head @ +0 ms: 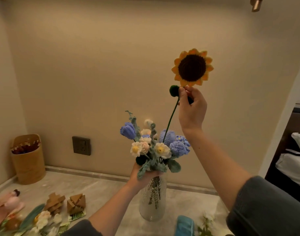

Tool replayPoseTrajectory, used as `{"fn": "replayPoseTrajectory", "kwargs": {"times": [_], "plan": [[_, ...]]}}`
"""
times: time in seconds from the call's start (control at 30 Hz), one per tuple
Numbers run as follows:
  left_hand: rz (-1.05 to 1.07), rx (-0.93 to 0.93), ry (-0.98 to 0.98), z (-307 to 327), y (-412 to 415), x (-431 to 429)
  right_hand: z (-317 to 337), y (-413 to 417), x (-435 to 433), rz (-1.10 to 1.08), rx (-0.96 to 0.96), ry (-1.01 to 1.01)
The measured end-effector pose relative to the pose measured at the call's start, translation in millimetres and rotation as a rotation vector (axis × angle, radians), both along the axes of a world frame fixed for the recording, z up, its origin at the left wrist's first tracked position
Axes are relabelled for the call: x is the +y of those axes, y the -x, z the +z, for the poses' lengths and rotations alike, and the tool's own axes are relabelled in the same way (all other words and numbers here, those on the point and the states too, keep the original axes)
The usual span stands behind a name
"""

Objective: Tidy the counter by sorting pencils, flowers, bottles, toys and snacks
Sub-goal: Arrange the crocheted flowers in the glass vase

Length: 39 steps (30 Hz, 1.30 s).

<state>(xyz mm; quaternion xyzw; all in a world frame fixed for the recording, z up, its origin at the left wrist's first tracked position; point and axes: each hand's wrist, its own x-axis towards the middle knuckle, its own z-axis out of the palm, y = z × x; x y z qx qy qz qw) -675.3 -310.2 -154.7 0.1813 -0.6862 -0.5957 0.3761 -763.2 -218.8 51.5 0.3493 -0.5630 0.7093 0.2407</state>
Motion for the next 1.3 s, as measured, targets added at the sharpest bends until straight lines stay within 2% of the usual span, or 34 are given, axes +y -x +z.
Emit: {"fn": "replayPoseTrajectory", "kwargs": {"times": [0.17, 0.27, 0.47, 0.7, 0.8, 0.9, 1.0, 1.1, 1.2, 1.3], "plan": [[-0.246, -0.271, -0.083, 8, -8, -9, -7, 5, -5, 0.022, 0.037, -0.054], [-0.305, -0.363, -0.125, 10, -7, -13, -13, 9, -7, 0.055, 0.06, -0.12], [-0.359, -0.384, -0.068, 7, -7, -18, -26, 22, -8, 0.155, -0.041, -0.475], [-0.391, -0.367, -0.075, 5, -10, -19, -39, 28, 3, 0.109, -0.166, -0.773], [-0.38, -0.355, -0.097, 7, -9, -17, -45, 30, 6, 0.02, -0.155, -0.979], [-0.34, -0.324, -0.097, 8, -8, -12, -52, 29, 8, -0.019, -0.169, -1.087], [-0.379, -0.289, -0.069, 9, -6, -5, -53, 31, 12, 0.117, -0.214, -1.089], [-0.405, -0.206, -0.067, 13, -3, 6, -46, 34, 21, 0.282, -0.281, -0.984], [-0.374, -0.155, -0.111, 8, -1, 8, -42, 37, 32, 0.373, -0.354, -0.872], [-0.399, -0.144, -0.133, 6, -3, 4, -43, 38, 41, 0.412, -0.37, -0.845]]}}
